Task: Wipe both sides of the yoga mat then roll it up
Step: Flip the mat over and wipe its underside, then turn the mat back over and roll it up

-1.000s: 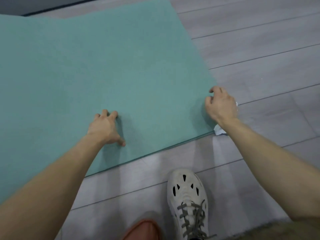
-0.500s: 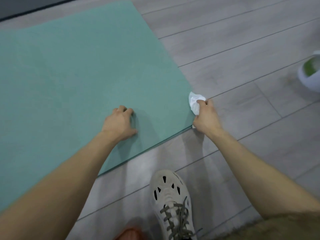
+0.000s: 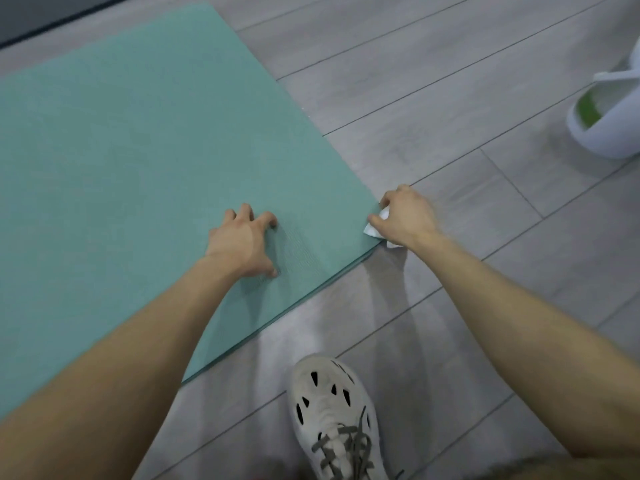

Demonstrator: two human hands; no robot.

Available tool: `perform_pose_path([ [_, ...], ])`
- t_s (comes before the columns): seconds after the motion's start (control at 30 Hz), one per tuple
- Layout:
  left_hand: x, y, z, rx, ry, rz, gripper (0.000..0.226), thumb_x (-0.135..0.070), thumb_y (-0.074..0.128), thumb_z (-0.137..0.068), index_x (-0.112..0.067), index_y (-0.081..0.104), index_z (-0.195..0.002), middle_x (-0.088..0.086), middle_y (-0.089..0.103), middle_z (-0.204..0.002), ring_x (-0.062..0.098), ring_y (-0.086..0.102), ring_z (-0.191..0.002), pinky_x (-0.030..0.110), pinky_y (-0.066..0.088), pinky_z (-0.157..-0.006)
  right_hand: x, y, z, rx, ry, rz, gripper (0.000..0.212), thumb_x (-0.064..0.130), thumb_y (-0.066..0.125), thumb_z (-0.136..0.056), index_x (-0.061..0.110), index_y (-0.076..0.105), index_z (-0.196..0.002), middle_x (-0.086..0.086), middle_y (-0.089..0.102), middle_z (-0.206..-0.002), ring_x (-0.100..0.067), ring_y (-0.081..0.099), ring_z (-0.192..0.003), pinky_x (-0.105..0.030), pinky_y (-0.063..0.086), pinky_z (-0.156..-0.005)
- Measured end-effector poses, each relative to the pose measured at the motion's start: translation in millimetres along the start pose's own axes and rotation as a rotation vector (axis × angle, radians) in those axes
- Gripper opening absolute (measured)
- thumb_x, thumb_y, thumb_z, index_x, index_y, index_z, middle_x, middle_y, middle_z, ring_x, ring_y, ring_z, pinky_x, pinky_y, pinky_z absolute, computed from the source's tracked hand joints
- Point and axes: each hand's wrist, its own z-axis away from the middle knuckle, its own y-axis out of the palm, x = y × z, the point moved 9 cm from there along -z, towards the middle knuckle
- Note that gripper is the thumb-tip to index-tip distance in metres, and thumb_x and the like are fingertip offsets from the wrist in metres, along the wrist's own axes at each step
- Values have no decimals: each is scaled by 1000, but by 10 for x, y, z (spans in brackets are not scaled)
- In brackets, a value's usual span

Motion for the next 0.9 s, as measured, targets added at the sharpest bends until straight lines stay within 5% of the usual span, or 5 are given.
perform_pose_path([
  [0.2,34,-72,-71,-20,-49,95,49,-72,59,-89,-44,55,-130,2,46,-130,32,44,-128,55,51,-100,32,-104,48,-66,-17,-114,27,40,71,-89,18,67,-104,-5,61,-111,-30,63,-94,-34,42,-74],
  [0.3,98,-192,-82,-33,-180,426,69,-79,27,-96,-34,72,-121,6,65,-130,37,57,-126,52,49,-107,430,-339,199,-78,-125,-201,17,36,70,-87,21,62,-90,-1,62,-99,-26,60,-87,-33,41,-73],
  [0.5,126,-501,180,-13,-285,1439,72,-80,63,-83,-17,74,-114,6,79,-102,25,77,-89,43,64,-79,1982,-507,935,-43,-555,-287,14,32,70,-86,19,66,-88,5,57,-91,-27,61,-81,-39,49,-73],
  [0.67,856,-707,540,-249,-244,1213,16,-19,81,-85,-14,79,-100,-5,81,-90,11,78,-84,31,64,-80,3030,-194,1534,59,-871,-241,18,37,65,-91,19,65,-92,1,60,-103,-35,65,-83,-49,52,-70],
  [0.9,2564,-459,1604,-501,-542,1167,17,-16,78,-88,-14,77,-104,-4,80,-95,10,76,-84,30,62,-81,4063,-23,2150,-21,-1164,-253,31,53,62,-95,24,70,-104,5,60,-109,-31,64,-68,-42,54,-60],
])
